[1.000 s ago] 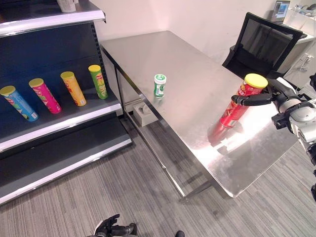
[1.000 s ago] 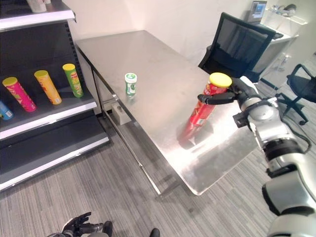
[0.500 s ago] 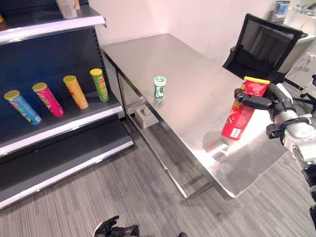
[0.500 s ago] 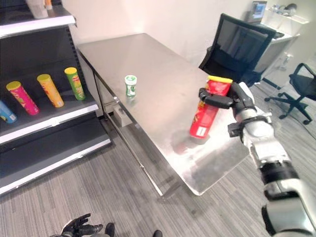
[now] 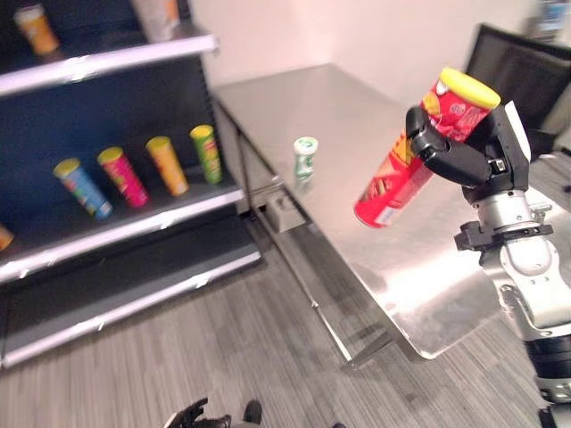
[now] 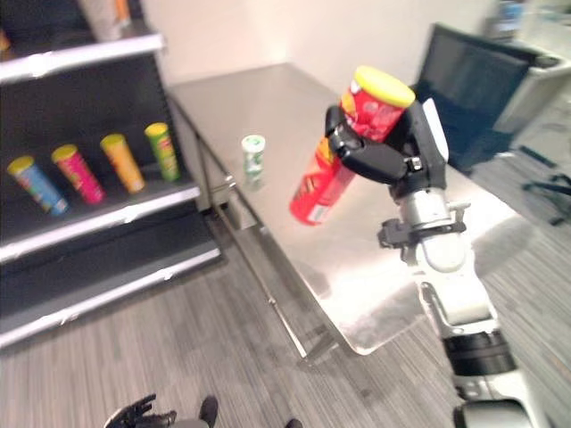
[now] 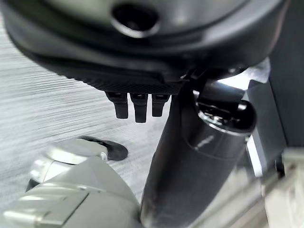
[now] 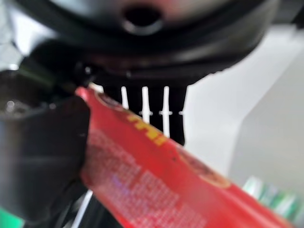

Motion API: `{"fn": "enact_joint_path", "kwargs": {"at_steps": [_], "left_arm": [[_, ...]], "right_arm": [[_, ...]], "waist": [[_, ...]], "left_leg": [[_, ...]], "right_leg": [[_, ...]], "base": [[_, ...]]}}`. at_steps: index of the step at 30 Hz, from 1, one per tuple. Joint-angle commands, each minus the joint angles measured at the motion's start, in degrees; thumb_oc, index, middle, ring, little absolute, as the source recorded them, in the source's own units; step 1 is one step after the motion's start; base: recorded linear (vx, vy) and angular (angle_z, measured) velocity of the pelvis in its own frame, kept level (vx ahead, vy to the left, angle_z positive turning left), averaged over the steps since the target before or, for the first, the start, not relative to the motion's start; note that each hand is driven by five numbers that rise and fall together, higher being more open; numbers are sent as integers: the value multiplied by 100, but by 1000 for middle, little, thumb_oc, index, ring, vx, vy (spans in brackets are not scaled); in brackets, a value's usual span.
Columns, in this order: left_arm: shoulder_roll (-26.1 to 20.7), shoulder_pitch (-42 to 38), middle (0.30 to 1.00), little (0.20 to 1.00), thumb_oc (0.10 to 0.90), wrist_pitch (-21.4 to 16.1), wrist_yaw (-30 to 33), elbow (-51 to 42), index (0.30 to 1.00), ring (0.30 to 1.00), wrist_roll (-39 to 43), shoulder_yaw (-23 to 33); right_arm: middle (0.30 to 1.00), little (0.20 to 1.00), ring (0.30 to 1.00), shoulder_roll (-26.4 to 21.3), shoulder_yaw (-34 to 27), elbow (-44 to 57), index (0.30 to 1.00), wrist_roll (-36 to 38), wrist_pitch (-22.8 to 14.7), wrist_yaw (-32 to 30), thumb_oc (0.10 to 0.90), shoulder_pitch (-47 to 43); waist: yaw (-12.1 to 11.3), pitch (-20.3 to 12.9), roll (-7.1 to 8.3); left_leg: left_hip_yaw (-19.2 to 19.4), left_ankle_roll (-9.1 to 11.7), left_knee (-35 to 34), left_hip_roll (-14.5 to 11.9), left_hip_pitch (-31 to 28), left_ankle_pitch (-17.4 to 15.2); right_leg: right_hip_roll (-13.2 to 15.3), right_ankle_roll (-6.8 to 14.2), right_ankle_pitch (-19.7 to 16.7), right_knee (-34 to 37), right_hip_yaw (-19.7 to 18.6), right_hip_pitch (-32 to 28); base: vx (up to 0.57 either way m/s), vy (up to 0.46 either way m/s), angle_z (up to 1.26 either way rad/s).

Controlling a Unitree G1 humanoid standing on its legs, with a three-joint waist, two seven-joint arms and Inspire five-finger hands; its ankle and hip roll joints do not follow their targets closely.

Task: Put the goods on the table back onto the shelves and tidy them up.

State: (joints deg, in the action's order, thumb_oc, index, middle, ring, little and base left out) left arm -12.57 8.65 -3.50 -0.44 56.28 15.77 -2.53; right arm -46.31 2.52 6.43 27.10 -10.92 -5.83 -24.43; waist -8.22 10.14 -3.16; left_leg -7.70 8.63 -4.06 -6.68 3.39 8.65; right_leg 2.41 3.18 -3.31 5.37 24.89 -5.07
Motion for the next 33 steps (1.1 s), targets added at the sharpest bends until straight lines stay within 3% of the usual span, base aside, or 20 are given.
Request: {"fn": "enact_joint_path", "kwargs": {"at_steps": [1, 5, 9, 10, 12, 13, 14, 15, 16, 17, 19, 21, 24, 25, 27, 28, 29, 31, 33], "left_arm": [[-279, -102, 900, 900, 800, -11, 187, 119, 900, 900, 200, -171], [-204, -67, 900, 900, 800, -30, 208, 216, 900, 900, 88, -101], [-190, -79, 900, 900, 800, -40, 256, 236, 900, 900, 62, -67], [-210, -69, 900, 900, 800, -31, 228, 210, 900, 900, -13, -97], [-254, -98, 900, 900, 800, -37, 223, 202, 900, 900, -139, -111], [-380, -243, 900, 900, 800, -83, 251, 190, 900, 900, -326, -174], [-380, -243, 900, 900, 800, -83, 251, 190, 900, 900, -326, -174], [-523, -309, 900, 900, 800, -60, 272, 171, 900, 900, -444, -149], [-586, -363, 900, 900, 800, -58, 267, 130, 900, 900, -462, -164], [-591, -366, 900, 900, 800, -56, 267, 129, 900, 900, -462, -163], [-662, -458, 900, 900, 800, -60, 258, 65, 900, 900, -435, -161], [-704, -468, 900, 900, 800, -46, 177, -80, 900, 900, -483, -247], [-686, -514, 900, 900, 800, -26, 149, -53, 900, 900, -575, -352], [-638, -560, 900, 900, 800, -11, 157, -23, 900, 900, -573, -370], [-527, -571, 900, 900, 800, 12, 124, -34, 900, 900, -571, -362], [-524, -563, 900, 900, 800, 15, 124, -38, 900, 900, -571, -357], [-432, -558, 900, 900, 800, -4, 75, -164, 900, 900, -627, -438], [-360, -498, 900, 900, 800, -10, 65, -218, 900, 900, -630, -467], [-311, -439, 900, 900, 800, -12, 91, -296, 900, 900, -527, -459]], "right_arm": [[300, 300, 300, -209, -571, 732, 300, -294, -719, -314, 400, -977], [300, 300, 300, -199, -601, 857, 300, -731, -642, -366, 400, -838], [300, 300, 300, -297, -604, 904, 300, -955, -551, -399, 400, -758], [300, 300, 300, -321, -726, 998, 300, -1052, -502, -389, 400, -561], [300, 300, 300, -109, -833, 1116, 300, -1201, -450, -388, 400, -250], [300, 300, 300, 91, -844, 1193, 300, -1448, -372, -441, 400, -219], [300, 300, 300, 91, -844, 1193, 300, -1448, -372, -441, 400, -219], [300, 300, 300, 278, -868, 1270, 300, -1509, -333, -428, 400, -102], [300, 300, 300, 285, -881, 1307, 300, -1600, -335, -443, 400, -28], [300, 300, 300, 292, -886, 1314, 300, -1604, -332, -444, 400, -24], [300, 300, 300, 300, -870, 1379, 300, -1760, -313, -461, 400, 45], [300, 300, 300, 249, -974, 1430, 300, -1834, -307, -449, 400, 198], [300, 300, 300, 308, -995, 1510, 300, -1888, -323, -418, 400, 274], [300, 300, 300, 342, -876, 1499, 300, -1955, -320, -380, 400, 236], [300, 300, 300, 390, -643, 1444, 300, -1994, -324, -308, 400, 221], [300, 300, 300, 390, -632, 1438, 300, -1995, -327, -309, 400, 215], [300, 300, 300, 383, -437, 1384, 300, -2023, -328, -262, 400, 207], [300, 300, 300, 390, -324, 1348, 300, -2062, -323, -224, 400, 195], [300, 300, 300, 449, -123, 1360, 300, -2052, -348, -157, 400, 143]], "waist": [[-127, 113, 394], [-31, 89, 367], [122, -8, 279], [184, -66, 239], [190, -124, 205], [93, -100, 368], [93, -100, 368], [61, -121, 400], [143, -18, 428], [140, -22, 450], [308, 83, 361], [417, 110, 274], [545, 219, 266], [613, 298, 322], [698, 347, 427], [716, 343, 412], [798, 342, 481], [805, 310, 499], [779, 294, 499]], "left_leg": [[827, 228, -12, -494, 65, 11], [1120, 291, 117, -892, -223, -121], [1569, 452, -23, -1403, -367, 136], [1884, 433, -40, -1486, -315, 148], [2009, 380, 69, -1282, -310, -226], [1846, 122, 569, -731, 77, -732], [1846, 122, 569, -731, 77, -732], [1721, -34, 524, -411, 67, -995], [1675, -189, 493, -198, 122, -910], [1683, -202, 487, -173, 130, -902], [1546, -380, 307, 65, 61, -813], [1412, -492, 124, 221, -28, -756], [1269, -592, -1, 411, -240, -802], [1214, -657, -50, 563, -347, -828], [1090, -726, -94, 825, -606, -1003], [1076, -723, -94, 811, -614, -1018], [881, -752, -94, 965, -873, -1216], [798, -758, -69, 965, -1045, -1358], [847, -697, 507, 932, -994, -1661]], "right_leg": [[601, 480, 454, -37, 24, -223], [842, 538, 263, -37, 262, -175], [1177, 734, 88, -60, 525, -99], [1343, 829, 15, -88, 631, -128], [1740, 1033, -307, -94, 706, -70], [2336, 1160, -733, -106, 713, 56], [2336, 1160, -733, -106, 713, 56], [2521, 1177, -745, -228, 559, 54], [2591, 1067, -957, -477, 345, 201], [2624, 1074, -949, -508, 329, 232], [2242, 868, -693, -913, -540, 551], [1663, 685, -150, -1125, -952, 713], [1042, 556, 138, -1138, -1164, 874], [639, 511, 53, -978, -1243, 1168], [163, 548, -219, -636, -1135, 1553], [149, 549, -225, -609, -1118, 1530], [63, 596, -392, -324, -1051, 1612], [78, 501, -416, -201, -1005, 1363], [160, 454, -392, -228, -933, 1178]], "base": [[-187, 79, 140], [-104, 172, 73], [-46, 361, 61], [-5, 651, 101], [15, 798, 79], [6, 616, 39], [92, 661, 33], [60, 376, 24], [57, 383, 37], [-38, 268, 67], [39, 307, 80], [142, 319, 20], [175, 195, 41], [224, 161, 52], [287, 131, 15], [452, 63, -12], [454, -27, 37], [350, -46, 98], [260, -76, 65]]}}
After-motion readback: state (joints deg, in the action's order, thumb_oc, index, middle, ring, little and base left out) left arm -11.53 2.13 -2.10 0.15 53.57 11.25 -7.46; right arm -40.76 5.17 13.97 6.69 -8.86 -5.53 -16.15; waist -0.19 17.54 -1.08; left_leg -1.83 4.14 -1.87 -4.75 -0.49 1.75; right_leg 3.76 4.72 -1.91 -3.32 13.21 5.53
